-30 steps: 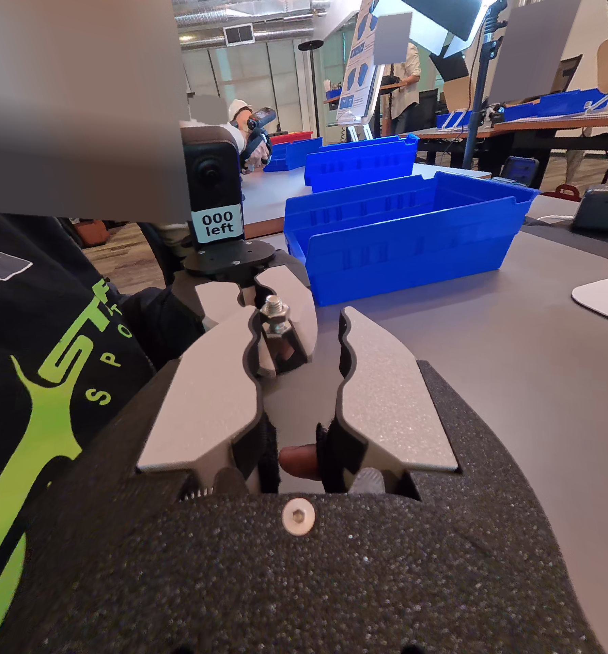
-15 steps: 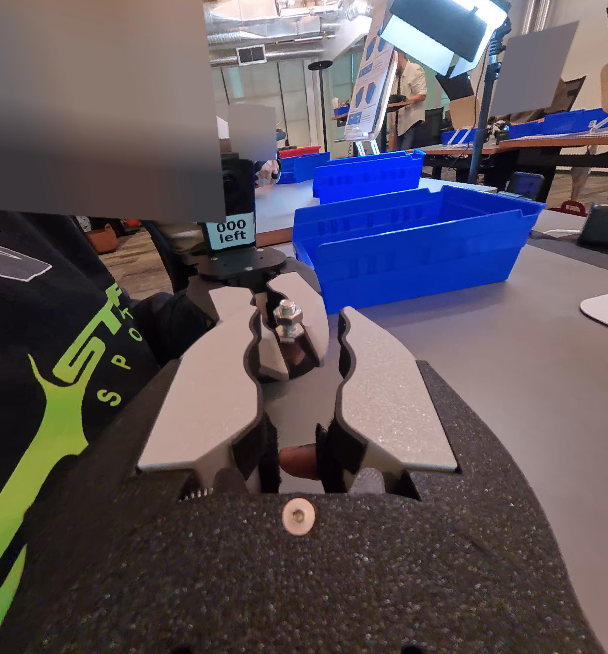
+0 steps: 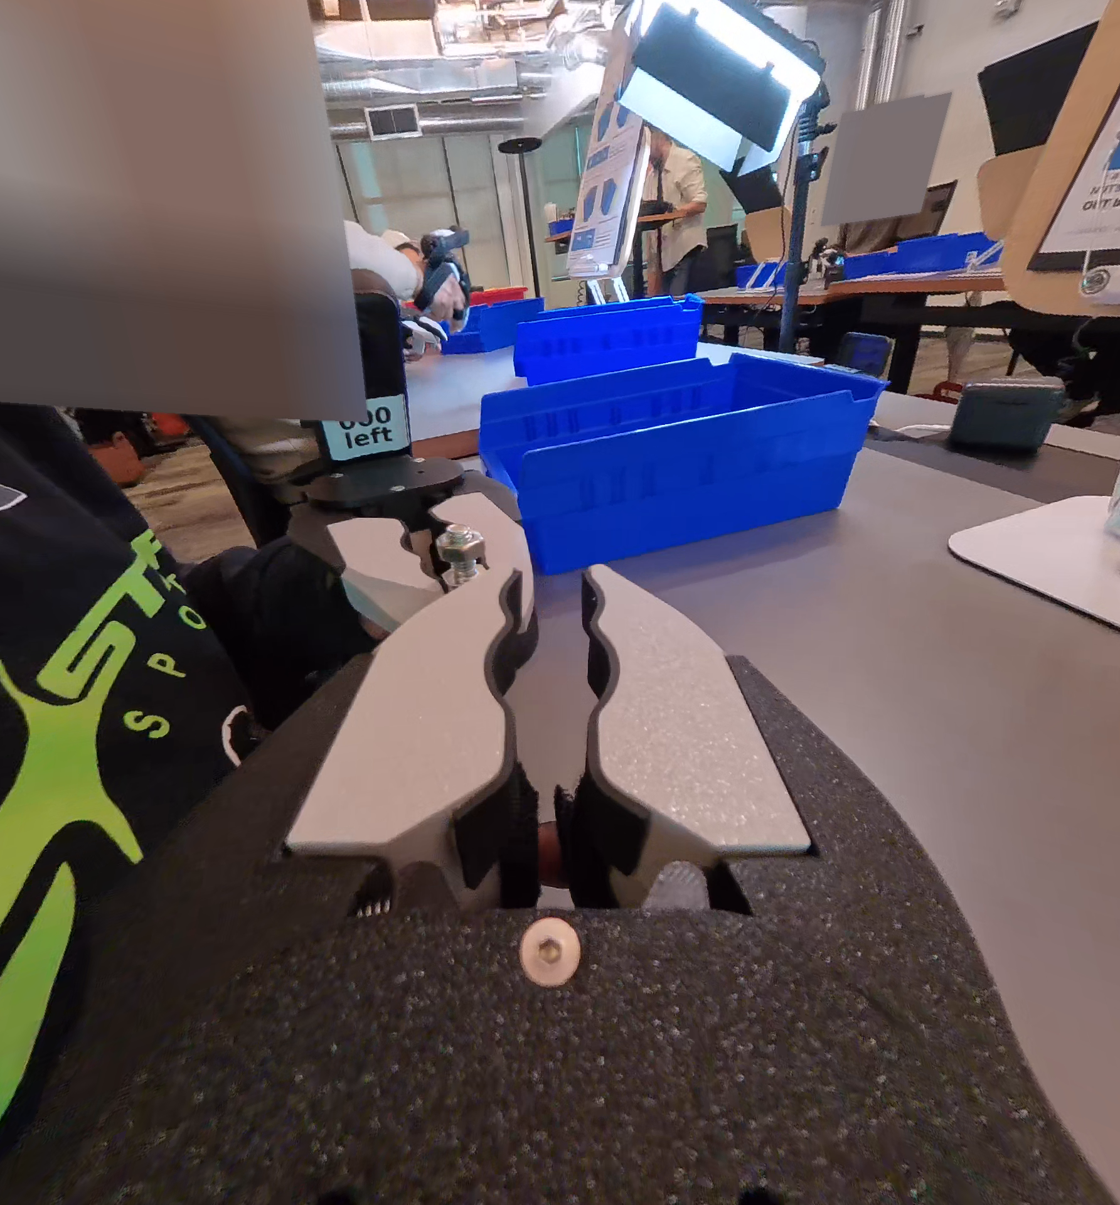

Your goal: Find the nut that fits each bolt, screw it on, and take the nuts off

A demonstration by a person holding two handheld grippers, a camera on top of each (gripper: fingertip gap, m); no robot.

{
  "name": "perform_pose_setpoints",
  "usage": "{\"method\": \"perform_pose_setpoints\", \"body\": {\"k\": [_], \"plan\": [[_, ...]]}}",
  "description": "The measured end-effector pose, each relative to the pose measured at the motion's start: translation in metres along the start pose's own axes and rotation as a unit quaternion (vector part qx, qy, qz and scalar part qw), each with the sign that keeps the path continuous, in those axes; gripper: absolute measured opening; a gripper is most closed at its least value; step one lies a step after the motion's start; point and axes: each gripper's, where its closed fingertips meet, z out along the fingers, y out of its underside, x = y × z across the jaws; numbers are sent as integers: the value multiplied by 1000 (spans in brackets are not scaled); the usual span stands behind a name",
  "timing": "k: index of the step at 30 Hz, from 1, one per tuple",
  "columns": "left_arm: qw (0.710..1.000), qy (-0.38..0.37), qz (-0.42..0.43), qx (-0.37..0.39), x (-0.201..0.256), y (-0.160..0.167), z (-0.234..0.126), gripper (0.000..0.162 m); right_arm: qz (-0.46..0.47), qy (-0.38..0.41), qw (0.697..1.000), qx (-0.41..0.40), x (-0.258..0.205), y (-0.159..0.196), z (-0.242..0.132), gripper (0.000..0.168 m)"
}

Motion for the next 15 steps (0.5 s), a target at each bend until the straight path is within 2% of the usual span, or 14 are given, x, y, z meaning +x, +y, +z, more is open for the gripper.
{"method": "perform_pose_setpoints", "body": {"k": [8,15], "plan": [[1000,0,0,-6,0,2,1,15,5,-43,999,6,-17,-2,13,36],[1000,0,2,-5,0,2,1,15,1,-47,999,1,-19,0,24,39]]}}
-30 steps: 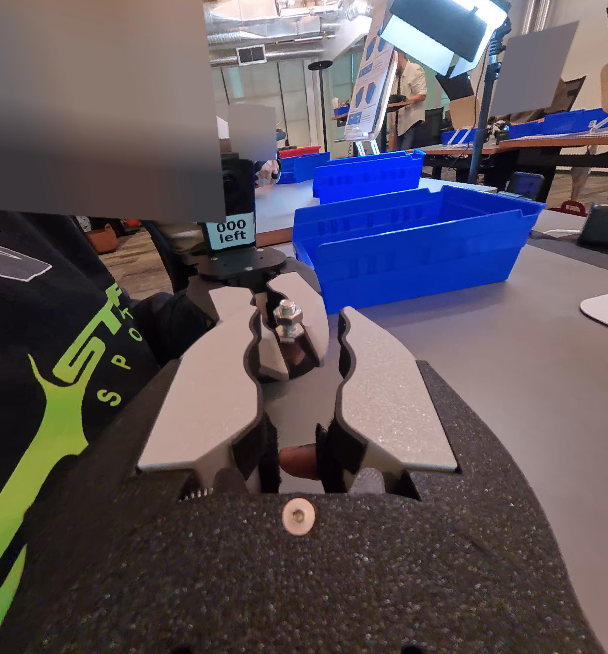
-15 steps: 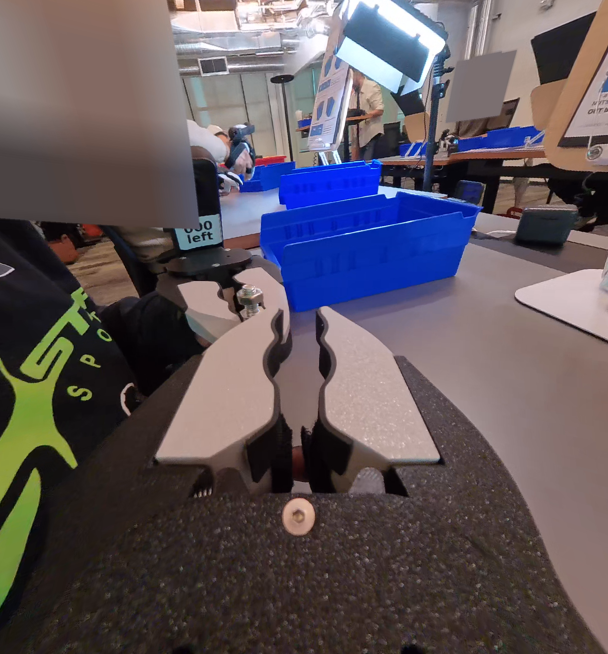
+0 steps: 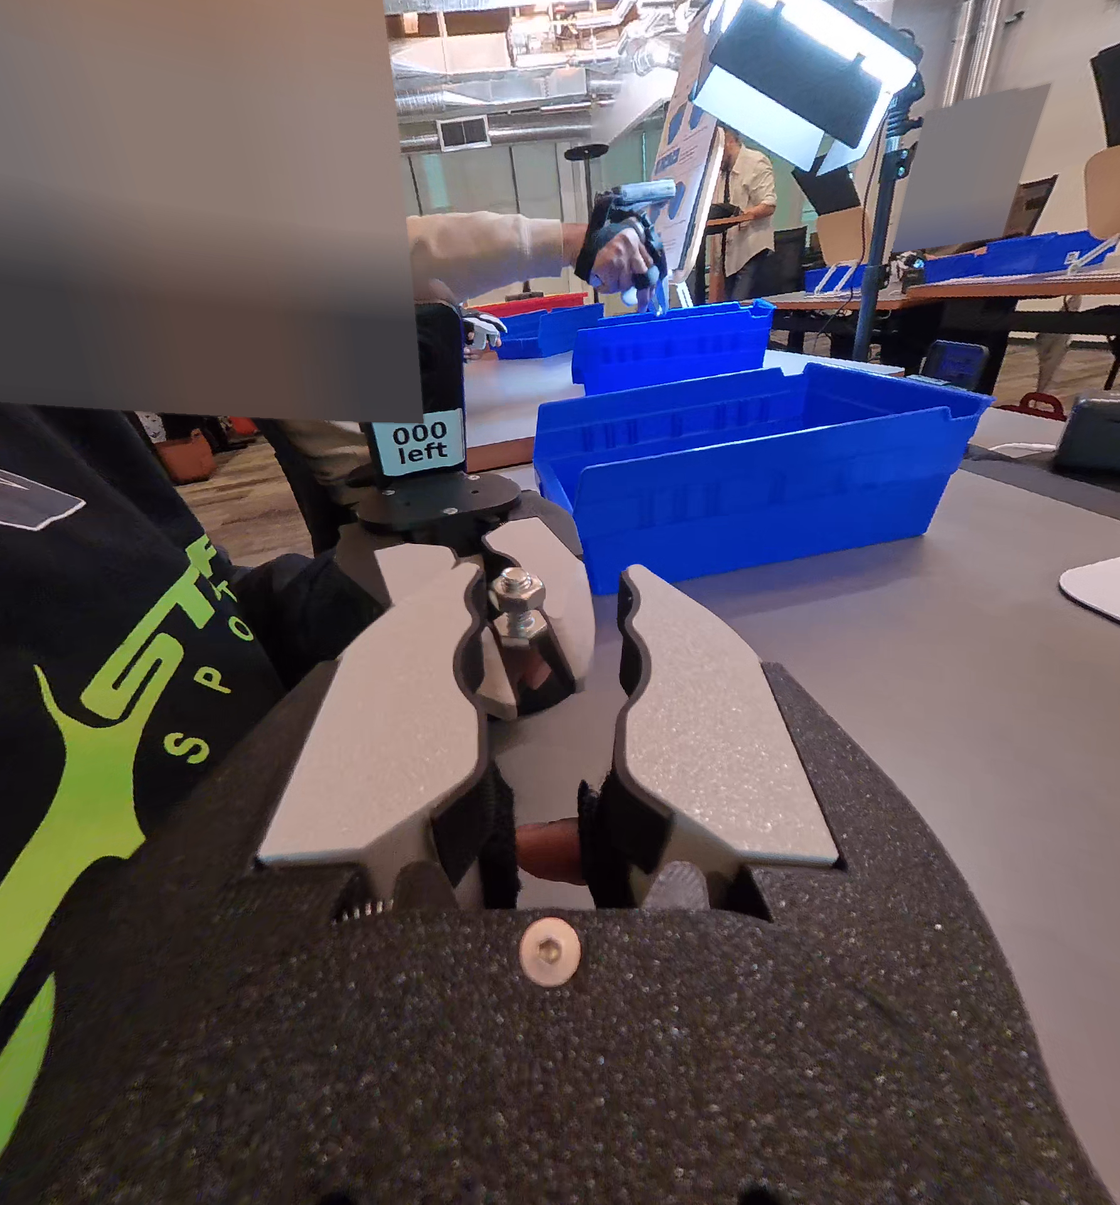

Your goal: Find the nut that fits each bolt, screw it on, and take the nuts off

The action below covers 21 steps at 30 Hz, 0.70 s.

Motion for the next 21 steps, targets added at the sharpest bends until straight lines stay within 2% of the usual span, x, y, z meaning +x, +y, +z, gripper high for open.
{"method": "perform_pose_setpoints", "body": {"k": [4,5,6,9,15,21], "plan": [[1000,0,-2,0,0,0,0,15,-1,8,1000,0,4,-1,-11,39],[1000,0,-3,1,-1,0,0,15,-3,21,1000,1,8,-1,-15,37],[1000,4,-2,3,1,-1,-1,15,-5,41,999,1,15,-1,-20,24],[1000,1,-1,0,0,0,0,15,-3,43,999,10,16,-4,-27,21],[1000,-1,0,-2,-1,1,0,15,-3,-1,1000,10,-1,-3,-10,39],[1000,-2,2,-2,0,1,0,15,-1,-6,1000,3,-3,0,4,41]]}}
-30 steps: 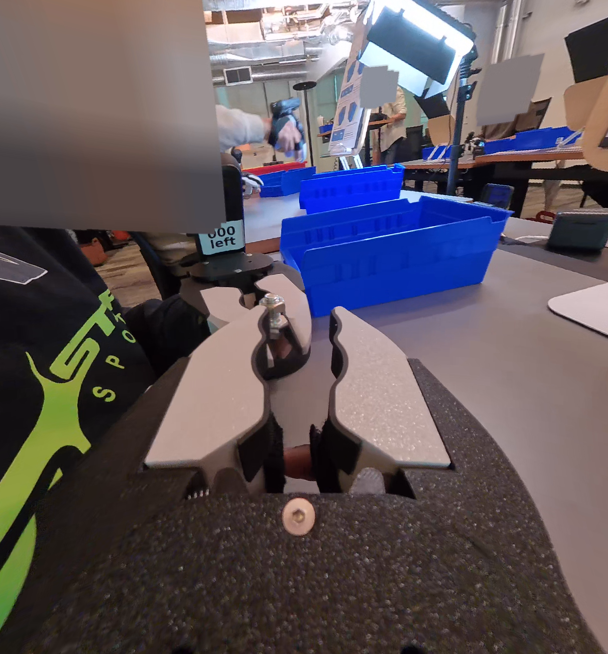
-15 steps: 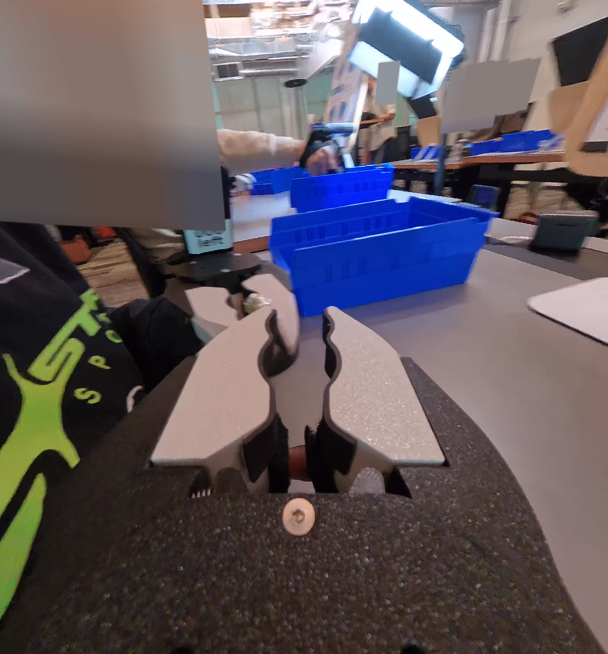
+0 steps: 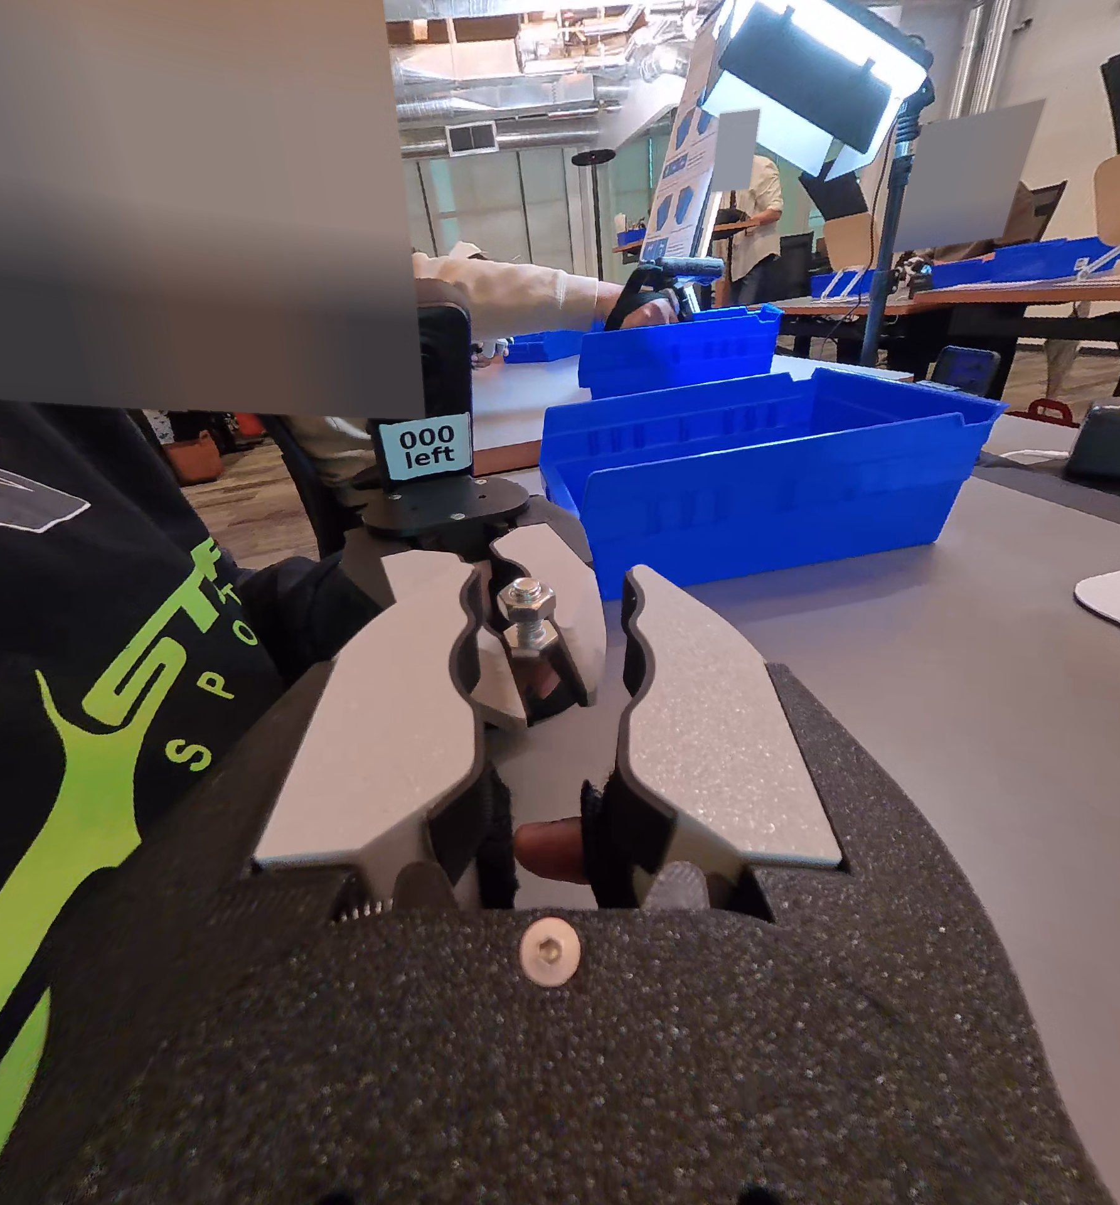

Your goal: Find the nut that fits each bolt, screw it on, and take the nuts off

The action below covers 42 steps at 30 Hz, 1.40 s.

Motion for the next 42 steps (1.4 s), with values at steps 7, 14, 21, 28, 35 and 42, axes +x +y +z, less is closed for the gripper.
{"method": "perform_pose_setpoints", "body": {"k": [7,14,21,28,35,42], "plan": [[1000,4,2,1,1,0,0,15,-2,12,1000,-1,4,1,-10,40],[1000,5,3,4,2,-1,-1,15,-7,51,999,11,18,-2,-31,13],[1000,3,2,0,1,0,0,15,2,8,1000,16,2,-3,-19,37],[1000,3,7,-2,2,1,0,15,3,1,1000,10,0,0,0,41],[1000,4,5,1,3,0,0,15,-1,22,1000,8,9,-1,-21,37],[1000,8,6,0,4,0,0,15,1,21,999,27,9,-7,-27,28]]}}
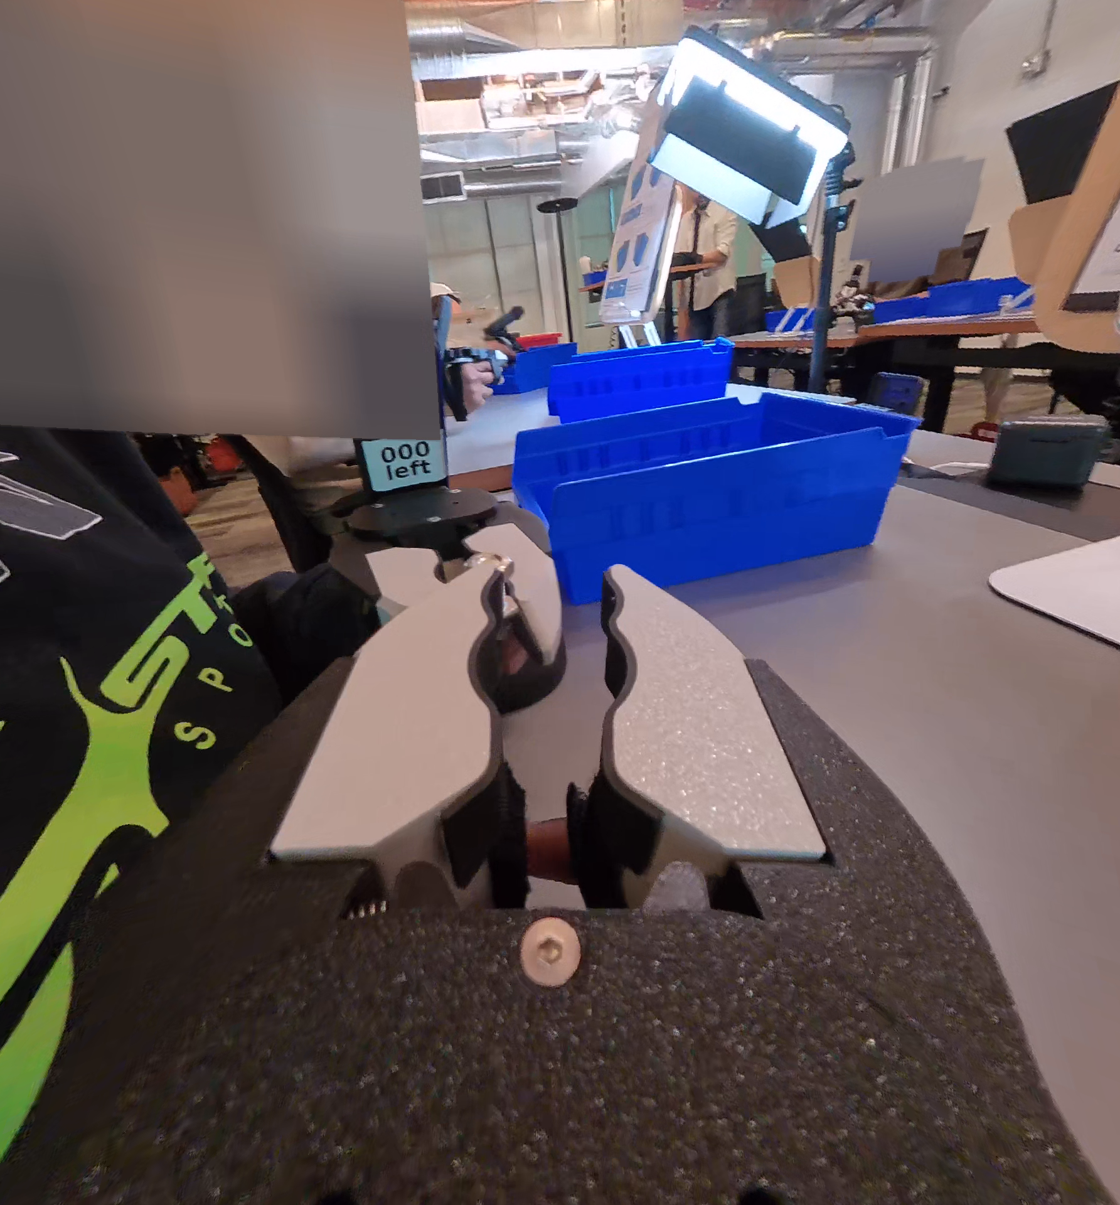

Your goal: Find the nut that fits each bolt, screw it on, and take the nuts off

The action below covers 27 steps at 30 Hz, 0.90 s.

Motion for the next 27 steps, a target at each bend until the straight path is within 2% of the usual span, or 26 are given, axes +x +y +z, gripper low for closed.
{"method": "perform_pose_setpoints", "body": {"k": [4,9,13,15,17,19,27], "plan": [[1000,-1,0,-1,0,0,0,15,-6,-22,1000,-11,-10,3,14,41],[1000,1,4,-2,1,1,1,15,-7,-22,1000,-18,-10,6,24,42],[1000,2,3,-2,1,0,0,15,-5,-17,1000,-19,-6,6,16,42],[1000,1,1,-1,0,0,0,15,-5,-9,1000,-17,-3,5,8,41],[1000,7,2,3,2,-1,0,15,-9,23,1000,-11,8,4,-1,21],[1000,4,5,-2,2,0,1,15,-9,28,1000,-8,10,2,-6,19],[1000,2,3,-4,1,1,1,15,-6,-21,1000,-6,-8,2,12,42]]}}
